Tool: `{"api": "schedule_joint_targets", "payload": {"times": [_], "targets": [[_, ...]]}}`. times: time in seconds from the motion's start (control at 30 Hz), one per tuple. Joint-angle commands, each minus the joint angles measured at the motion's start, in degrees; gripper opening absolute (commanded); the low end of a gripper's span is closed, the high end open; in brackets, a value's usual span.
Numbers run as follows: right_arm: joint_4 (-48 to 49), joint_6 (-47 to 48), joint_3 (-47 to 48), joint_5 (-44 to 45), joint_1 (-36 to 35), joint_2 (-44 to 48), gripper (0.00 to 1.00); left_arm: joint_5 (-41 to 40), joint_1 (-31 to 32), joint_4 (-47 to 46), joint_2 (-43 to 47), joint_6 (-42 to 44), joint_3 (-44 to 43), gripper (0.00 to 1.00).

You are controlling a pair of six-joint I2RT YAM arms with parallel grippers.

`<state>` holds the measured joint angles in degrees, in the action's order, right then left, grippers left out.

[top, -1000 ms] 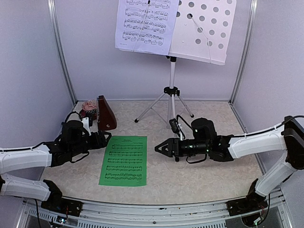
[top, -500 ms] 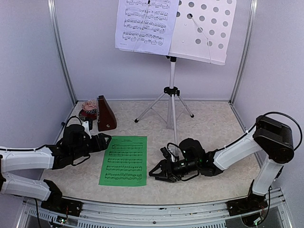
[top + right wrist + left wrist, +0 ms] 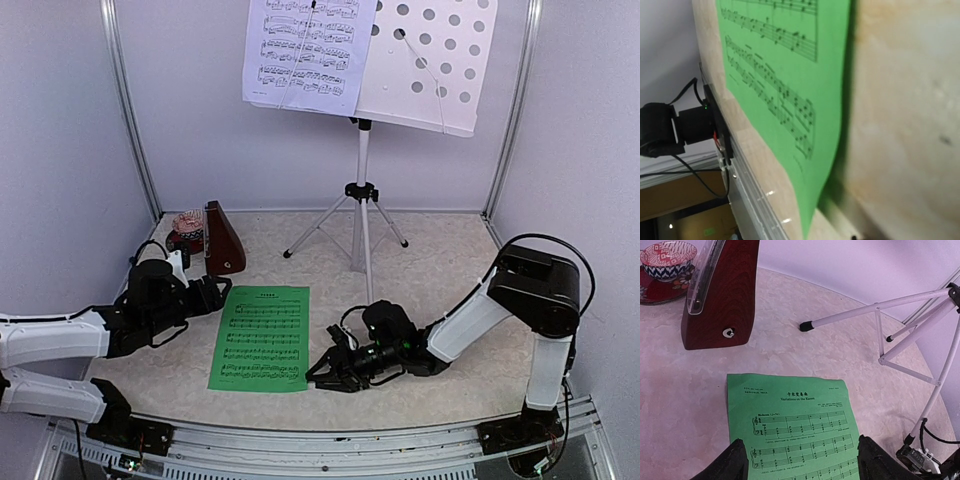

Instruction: Set up the instrument practice props

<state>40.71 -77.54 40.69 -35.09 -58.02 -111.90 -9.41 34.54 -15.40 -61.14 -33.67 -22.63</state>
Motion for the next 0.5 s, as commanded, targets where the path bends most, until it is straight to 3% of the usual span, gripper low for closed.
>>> {"api": "schedule_joint_targets", "payload": {"times": [0.0, 0.47], "targets": [[0.06, -1.62, 1.74, 1.16, -0.17, -1.92, 0.41, -0.52, 0.19, -1.49, 0.7, -0.44, 0.95, 0.73], [1.36, -4.35, 8.16, 4.39, -0.18, -7.15, 0.3, -0.98, 0.25, -2.7, 0.61, -0.52, 1.69, 0.71]]}}
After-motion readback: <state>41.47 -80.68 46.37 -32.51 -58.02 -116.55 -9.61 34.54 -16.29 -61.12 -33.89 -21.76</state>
